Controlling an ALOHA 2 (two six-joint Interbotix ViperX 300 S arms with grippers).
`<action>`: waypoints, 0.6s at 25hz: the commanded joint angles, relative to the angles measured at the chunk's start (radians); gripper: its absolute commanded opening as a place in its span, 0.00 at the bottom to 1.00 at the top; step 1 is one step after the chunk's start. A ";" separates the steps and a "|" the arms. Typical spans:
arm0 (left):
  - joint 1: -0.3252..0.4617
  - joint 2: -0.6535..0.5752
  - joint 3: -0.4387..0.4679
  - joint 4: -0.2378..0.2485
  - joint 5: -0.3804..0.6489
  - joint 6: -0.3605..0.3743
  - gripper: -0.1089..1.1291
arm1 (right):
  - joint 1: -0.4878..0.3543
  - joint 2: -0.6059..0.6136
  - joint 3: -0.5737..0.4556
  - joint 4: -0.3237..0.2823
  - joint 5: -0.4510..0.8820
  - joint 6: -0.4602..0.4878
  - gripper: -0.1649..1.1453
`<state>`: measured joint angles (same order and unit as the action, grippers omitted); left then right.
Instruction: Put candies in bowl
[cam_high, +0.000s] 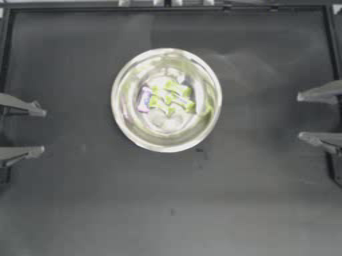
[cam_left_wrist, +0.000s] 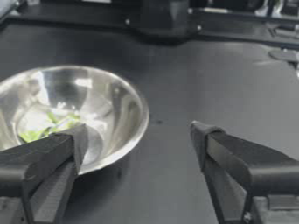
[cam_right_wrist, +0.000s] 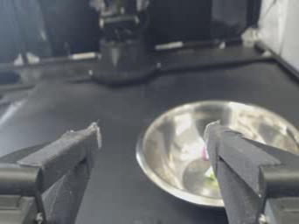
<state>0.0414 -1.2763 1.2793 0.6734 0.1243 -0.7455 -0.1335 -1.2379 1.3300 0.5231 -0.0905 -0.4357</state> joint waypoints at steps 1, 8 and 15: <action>0.011 -0.006 -0.009 0.003 -0.014 0.002 0.90 | 0.000 -0.044 0.009 0.005 -0.011 0.003 0.89; 0.035 -0.008 -0.002 0.008 -0.061 0.006 0.90 | -0.002 -0.135 0.035 0.005 -0.014 0.003 0.89; 0.074 -0.009 0.011 0.008 -0.114 0.006 0.90 | 0.000 -0.189 0.058 0.005 -0.015 0.005 0.89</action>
